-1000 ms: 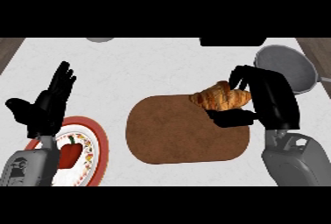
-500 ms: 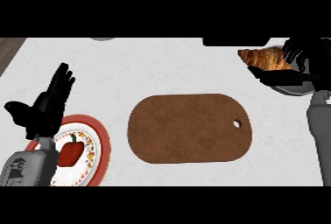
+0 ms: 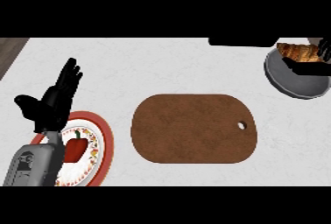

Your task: Pick the croissant from the cutting board and place it in the pan

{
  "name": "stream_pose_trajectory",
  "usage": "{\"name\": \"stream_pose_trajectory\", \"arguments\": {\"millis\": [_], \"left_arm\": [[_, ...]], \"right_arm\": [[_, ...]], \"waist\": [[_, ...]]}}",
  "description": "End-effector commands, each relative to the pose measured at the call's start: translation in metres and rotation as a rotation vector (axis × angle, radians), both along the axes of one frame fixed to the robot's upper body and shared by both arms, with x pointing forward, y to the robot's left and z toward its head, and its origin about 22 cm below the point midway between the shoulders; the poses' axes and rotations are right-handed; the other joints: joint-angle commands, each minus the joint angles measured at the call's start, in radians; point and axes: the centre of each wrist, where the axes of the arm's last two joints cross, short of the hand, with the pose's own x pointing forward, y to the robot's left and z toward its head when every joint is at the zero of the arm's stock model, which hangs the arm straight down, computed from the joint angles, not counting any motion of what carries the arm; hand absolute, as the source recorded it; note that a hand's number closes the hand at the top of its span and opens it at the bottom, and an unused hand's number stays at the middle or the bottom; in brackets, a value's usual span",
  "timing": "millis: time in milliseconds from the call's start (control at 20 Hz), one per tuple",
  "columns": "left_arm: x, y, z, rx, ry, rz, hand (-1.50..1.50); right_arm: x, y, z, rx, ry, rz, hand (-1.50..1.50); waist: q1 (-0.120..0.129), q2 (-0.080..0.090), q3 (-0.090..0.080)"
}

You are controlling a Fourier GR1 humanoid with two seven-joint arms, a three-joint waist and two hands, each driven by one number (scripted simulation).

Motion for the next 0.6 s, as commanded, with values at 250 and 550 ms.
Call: {"name": "stream_pose_trajectory", "arguments": {"millis": [250,550], "left_arm": [[0.008,-0.023,0.008,-0.008,-0.019,-0.057,0.00],[0.009,-0.016,0.007,-0.003,-0.037,-0.053,0.00]], "right_arm": [[0.001,-0.044,-0.024,-0.004,0.000,-0.101,1.50],[-0.013,-0.055,-0.055,0.146,0.094,-0.076,-1.50]], "waist": [[0.045,0.022,0.005],[0.054,0.033,0.007]]}}
